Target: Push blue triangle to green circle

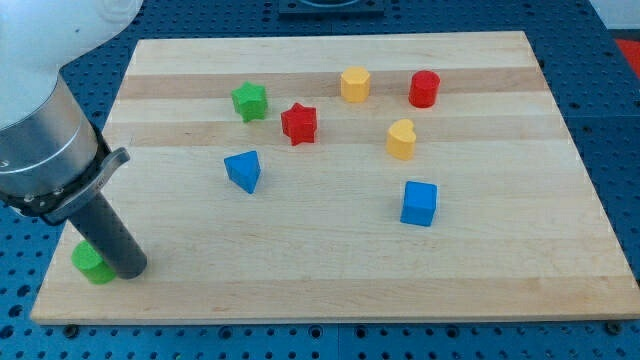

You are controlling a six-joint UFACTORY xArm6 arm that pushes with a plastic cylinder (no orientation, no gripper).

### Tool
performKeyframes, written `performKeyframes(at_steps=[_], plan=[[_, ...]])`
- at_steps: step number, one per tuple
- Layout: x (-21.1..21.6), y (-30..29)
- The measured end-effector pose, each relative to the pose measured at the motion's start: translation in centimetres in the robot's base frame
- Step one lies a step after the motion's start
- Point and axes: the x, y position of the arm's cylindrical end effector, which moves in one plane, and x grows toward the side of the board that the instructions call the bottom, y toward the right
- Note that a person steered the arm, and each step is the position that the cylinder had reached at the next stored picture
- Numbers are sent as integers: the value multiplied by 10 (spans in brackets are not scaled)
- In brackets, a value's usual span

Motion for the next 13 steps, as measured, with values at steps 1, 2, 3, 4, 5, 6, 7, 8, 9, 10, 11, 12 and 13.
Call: performKeyframes(at_steps=[1, 2, 3, 4, 5, 6, 7, 8, 9, 10, 11, 12, 13], plan=[[-1, 13], [-5, 85], [-17, 160], [-58, 205], [-122, 192], [-150, 170], [-147, 153], [-134, 131], [-128, 108], [-122, 87], [-111, 73], [-97, 61], [-95, 39]])
